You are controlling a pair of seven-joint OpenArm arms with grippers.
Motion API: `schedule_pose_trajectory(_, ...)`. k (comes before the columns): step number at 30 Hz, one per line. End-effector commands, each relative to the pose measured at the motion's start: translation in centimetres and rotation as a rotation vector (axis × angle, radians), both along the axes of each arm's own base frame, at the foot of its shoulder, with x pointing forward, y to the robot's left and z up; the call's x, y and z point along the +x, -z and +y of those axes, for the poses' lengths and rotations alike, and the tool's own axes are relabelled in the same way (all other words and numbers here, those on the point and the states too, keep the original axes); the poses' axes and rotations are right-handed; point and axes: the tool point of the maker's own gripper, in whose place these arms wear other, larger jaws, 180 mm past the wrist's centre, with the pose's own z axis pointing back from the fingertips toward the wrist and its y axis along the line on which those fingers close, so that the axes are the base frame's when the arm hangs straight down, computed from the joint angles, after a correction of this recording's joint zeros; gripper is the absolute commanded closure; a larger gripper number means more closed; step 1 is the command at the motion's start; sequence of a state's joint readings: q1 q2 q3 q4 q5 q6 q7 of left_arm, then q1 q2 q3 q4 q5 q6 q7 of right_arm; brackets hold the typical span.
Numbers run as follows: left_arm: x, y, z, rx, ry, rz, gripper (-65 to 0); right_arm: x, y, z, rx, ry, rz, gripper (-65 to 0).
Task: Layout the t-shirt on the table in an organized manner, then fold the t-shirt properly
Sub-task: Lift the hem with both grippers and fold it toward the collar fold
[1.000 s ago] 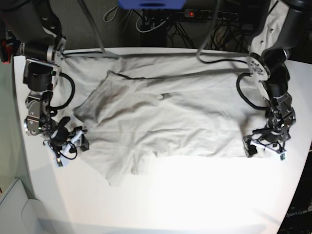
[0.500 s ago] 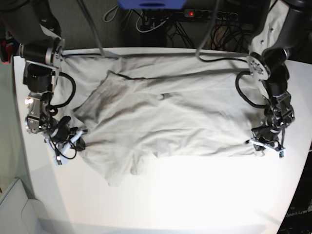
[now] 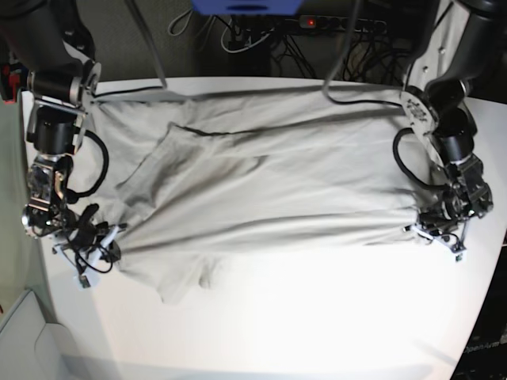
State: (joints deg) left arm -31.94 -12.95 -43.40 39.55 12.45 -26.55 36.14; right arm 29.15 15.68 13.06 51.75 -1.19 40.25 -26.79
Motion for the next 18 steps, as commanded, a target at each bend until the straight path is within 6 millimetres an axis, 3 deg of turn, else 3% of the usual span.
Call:
schedule_pose_trajectory(1, 1.6, -2.8, 1.2, 0.035, -0.02, -0.068, -0.1, 1.2, -2.9, -1.1, -0.009, 0.02, -0.082, 0.0)
schedule_pose_trajectory(5, 1.2, -4.5, 1.6, 0.083, -0.023, -0.064, -0.1, 0.1, -4.2, -2.6, -0.048, 0.057, -0.106, 0.0)
schedule_pose_trajectory(10, -0.7, -4.5, 1.8, 0.113, -0.023, 0.0, -0.1, -1.9, -4.0, -2.7, -0.104, 0.047, -0.098, 0.0)
schedule_pose_trajectory(12, -1.5, -4.1, 0.9, 0.116, 0.013, 0.027, -0.1, -2.8, -3.9, -2.7, -0.124, 0.04, -0.104, 0.0)
schedule_pose_trajectory(18, -5.7, -3.5, -0.4, 0.172, 0.09, 0.137, -0.1, -4.4, -3.8, -2.5, -0.158, 0.026, -0.112, 0.0)
